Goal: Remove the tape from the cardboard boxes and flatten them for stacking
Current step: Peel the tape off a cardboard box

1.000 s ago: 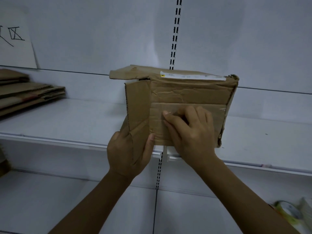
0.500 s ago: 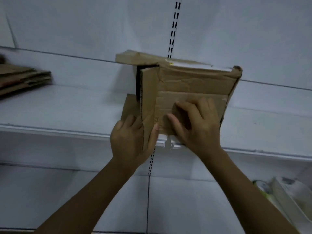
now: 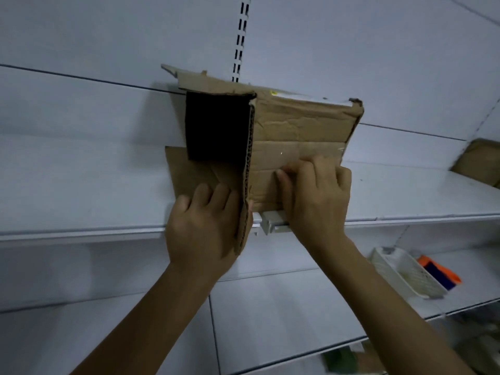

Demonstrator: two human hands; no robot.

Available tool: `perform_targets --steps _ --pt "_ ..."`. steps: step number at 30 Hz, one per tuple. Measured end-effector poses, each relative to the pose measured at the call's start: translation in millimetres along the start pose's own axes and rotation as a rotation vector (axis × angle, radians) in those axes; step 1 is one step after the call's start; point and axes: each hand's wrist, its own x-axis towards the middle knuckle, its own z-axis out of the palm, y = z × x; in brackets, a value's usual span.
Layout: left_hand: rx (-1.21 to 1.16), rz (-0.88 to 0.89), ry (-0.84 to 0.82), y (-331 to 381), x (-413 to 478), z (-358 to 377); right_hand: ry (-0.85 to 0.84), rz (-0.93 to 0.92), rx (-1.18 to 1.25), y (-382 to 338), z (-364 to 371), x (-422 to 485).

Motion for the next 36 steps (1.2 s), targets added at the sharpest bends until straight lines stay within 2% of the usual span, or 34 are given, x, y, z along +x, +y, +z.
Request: perform_targets --steps 4,7,10,13,14,16,22,26,28,30,33,36 --pt "0.021 -0.001 -0.061 -4 -1 1 -0.108 -0.103 -0.11 -5 -5 9" --pt "-0.001 0.005 -0.055 -4 1 2 -0.186 -0.091 0.047 5 -9 16" --pt "-0.032 0.029 -0.027 -3 0 -1 -0.21 0.231 0.342 5 -11 10" --pt "-0.067 0.053 0.031 -3 -2 0 -0.115 0.527 0.51 -10 -9 -7" --pt "-0.072 0.052 0.046 -3 -3 0 -0.091 0.604 0.585 -13 -8 -10" --pt "-0.081 0.052 0.076 -4 -3 2 -0.076 0.642 0.662 -11 -6 -12" --pt "-0.134 0.061 0.08 -4 -1 8 -0.151 0.514 0.479 -11 -4 1" --pt "-0.135 0.064 0.103 -3 -5 6 -0.271 0.169 0.302 8 -10 12" --pt "-0.119 0.065 0.108 -3 -4 6 -0.348 0.096 0.294 20 -14 17" --pt "-0.111 0.064 0.088 -3 -1 5 -0.394 0.266 0.496 24 -17 20" --pt "-0.115 0.084 0.086 -4 -4 5 -0.303 0.65 0.947 26 -16 16" --pt "-0.128 0.087 0.12 -2 -4 3 -0.223 0.807 1.032 35 -20 11"
